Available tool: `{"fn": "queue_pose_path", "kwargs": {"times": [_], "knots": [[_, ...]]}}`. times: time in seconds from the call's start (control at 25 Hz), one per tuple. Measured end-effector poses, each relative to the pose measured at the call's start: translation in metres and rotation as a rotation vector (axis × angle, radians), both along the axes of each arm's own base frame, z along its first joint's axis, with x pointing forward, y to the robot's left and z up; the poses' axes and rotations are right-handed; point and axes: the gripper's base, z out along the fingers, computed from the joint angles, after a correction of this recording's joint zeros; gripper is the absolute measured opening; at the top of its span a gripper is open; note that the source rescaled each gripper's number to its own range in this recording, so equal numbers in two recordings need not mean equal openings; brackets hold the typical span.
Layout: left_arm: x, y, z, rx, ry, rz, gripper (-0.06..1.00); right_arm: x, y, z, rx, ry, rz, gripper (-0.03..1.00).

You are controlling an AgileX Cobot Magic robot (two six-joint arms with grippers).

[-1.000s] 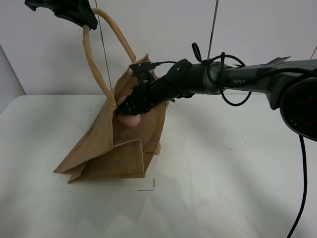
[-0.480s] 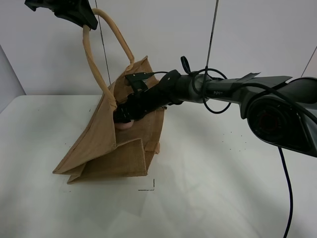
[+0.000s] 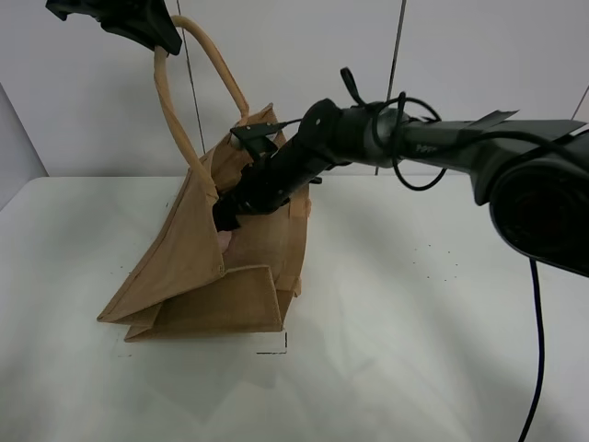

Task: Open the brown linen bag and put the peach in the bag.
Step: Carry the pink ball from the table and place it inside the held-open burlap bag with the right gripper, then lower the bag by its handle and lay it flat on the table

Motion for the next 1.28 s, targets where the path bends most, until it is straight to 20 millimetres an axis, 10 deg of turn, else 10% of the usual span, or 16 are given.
{"fn": "queue_pose_path", "kwargs": {"times": [0.32, 0.72, 1.28], "knots": [[0.000, 0.000, 0.000, 0.000, 0.000, 0.000, 0.00, -0.006, -0.047, 0.058, -0.112, 0.064, -0.063, 1.00], [0.000, 0.000, 0.000, -0.003, 0.001, -0.001, 0.00, 0.003, -0.101, 0.051, -0.338, 0.242, -0.354, 1.00], [0.000, 0.000, 0.000, -0.003, 0.001, -0.001, 0.00, 0.049, -0.298, 0.049, -0.349, 0.346, -0.785, 1.00]]}}
